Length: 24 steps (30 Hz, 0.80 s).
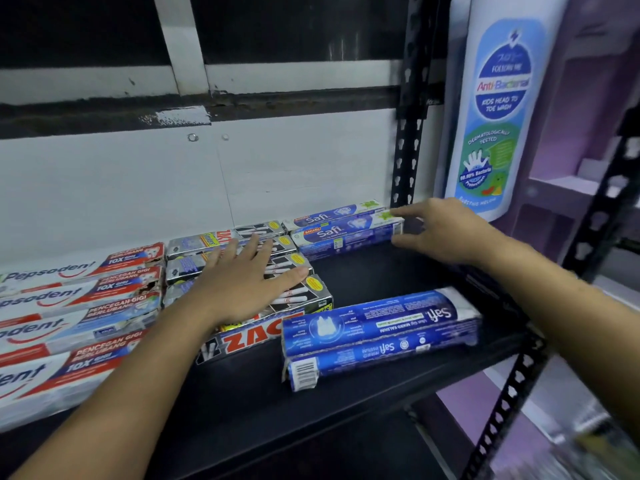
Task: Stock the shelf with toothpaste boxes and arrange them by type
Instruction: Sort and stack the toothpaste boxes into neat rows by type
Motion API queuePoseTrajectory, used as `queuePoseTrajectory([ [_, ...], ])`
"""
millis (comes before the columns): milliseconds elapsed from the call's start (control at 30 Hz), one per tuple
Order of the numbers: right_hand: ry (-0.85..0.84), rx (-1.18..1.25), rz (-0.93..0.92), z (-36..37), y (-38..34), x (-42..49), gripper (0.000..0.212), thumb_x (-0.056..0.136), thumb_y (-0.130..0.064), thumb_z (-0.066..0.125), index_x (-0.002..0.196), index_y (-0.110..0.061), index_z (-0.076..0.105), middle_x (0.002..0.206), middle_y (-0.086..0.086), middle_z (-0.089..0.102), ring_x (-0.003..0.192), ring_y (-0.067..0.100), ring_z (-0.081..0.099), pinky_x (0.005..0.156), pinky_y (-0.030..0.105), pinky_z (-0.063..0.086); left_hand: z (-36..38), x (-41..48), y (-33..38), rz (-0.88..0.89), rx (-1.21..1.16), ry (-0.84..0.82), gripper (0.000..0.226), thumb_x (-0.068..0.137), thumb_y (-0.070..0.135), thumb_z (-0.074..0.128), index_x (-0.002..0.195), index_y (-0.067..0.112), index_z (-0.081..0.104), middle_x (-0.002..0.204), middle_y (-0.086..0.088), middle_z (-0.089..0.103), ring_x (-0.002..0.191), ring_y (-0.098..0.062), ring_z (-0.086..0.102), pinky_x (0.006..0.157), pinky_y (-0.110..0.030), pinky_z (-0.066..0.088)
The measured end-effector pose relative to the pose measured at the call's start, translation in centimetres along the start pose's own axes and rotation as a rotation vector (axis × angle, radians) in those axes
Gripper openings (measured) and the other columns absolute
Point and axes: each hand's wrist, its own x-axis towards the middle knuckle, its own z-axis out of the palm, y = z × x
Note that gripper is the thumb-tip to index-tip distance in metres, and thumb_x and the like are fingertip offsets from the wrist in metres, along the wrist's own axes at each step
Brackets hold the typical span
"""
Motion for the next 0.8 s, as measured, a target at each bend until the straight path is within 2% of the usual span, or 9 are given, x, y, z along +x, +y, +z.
queuePoseTrajectory([
  [133, 0.051, 0.016, 0.111, -1.8, 2.4, -2.9, 0.043, 0.086, -0.036, 0.070, 0.128, -0.028, 0.064, 0.124, 0.003, 0.067, 0.115, 0.026, 0.060, 0.091, 0.029, 0.043, 0.0, 0.0, -0.1, 0.005, 0.002, 0.003, 0.128, 0.048, 0.099, -0.012, 0.157, 0.032, -0.007, 0.165, 0.003, -0.011, 0.152, -0.025, -0.010, 0.122, -0.051, -0.004],
  [300, 0.090, -0.013, 0.164, -2.9, 4.5, -6.5, 0.033, 0.093, -0.019, 0.061, 0.124, -0.025, 0.067, 0.118, 0.003, 0.071, 0.111, 0.022, 0.064, 0.091, 0.027, 0.044, 0.0, -0.1, 0.0, 0.008, -0.007, 0.017, 0.129, 0.047, 0.100, -0.011, 0.157, 0.032, -0.006, 0.165, 0.003, -0.010, 0.152, -0.025, -0.009, 0.122, -0.051, -0.003],
  [500, 0.003, -0.107, 0.147, -3.1, 4.9, -9.9, 0.039, 0.092, -0.030, 0.064, 0.131, -0.029, 0.062, 0.127, 0.005, 0.066, 0.116, 0.028, 0.059, 0.092, 0.032, 0.046, -0.3, -0.5, 0.4, 0.010, -0.041, 0.040, 0.131, 0.047, 0.100, -0.008, 0.158, 0.031, 0.001, 0.166, 0.003, -0.003, 0.153, -0.027, -0.005, 0.121, -0.052, 0.001],
  [667, -0.016, -0.086, 0.216, -3.2, 4.9, -10.6, 0.042, 0.092, -0.033, 0.063, 0.133, -0.033, 0.059, 0.130, 0.009, 0.063, 0.115, 0.030, 0.058, 0.091, 0.036, 0.049, -1.4, -1.2, 0.8, 0.067, 0.006, 0.111, 0.126, 0.055, 0.099, -0.006, 0.156, 0.029, 0.023, 0.164, 0.002, 0.019, 0.152, -0.026, 0.013, 0.121, -0.057, 0.000],
  [733, 0.013, -0.088, 0.218, -3.0, 4.7, -10.6, 0.041, 0.091, -0.030, 0.065, 0.132, -0.032, 0.061, 0.128, 0.010, 0.064, 0.113, 0.030, 0.059, 0.091, 0.037, 0.050, -2.1, -2.2, 1.2, 0.115, 0.027, 0.187, 0.117, 0.063, 0.094, -0.005, 0.151, 0.029, 0.036, 0.159, 0.003, 0.033, 0.149, -0.023, 0.025, 0.121, -0.057, 0.000],
  [800, 0.070, -0.062, 0.226, -2.7, 4.4, -10.8, 0.040, 0.088, -0.027, 0.068, 0.128, -0.030, 0.064, 0.123, 0.009, 0.066, 0.110, 0.030, 0.060, 0.090, 0.037, 0.050, -2.8, -4.0, 2.2, 0.190, -0.012, 0.279, 0.104, 0.071, 0.089, 0.002, 0.145, 0.029, 0.045, 0.152, 0.003, 0.044, 0.142, -0.020, 0.038, 0.121, -0.053, 0.007],
])
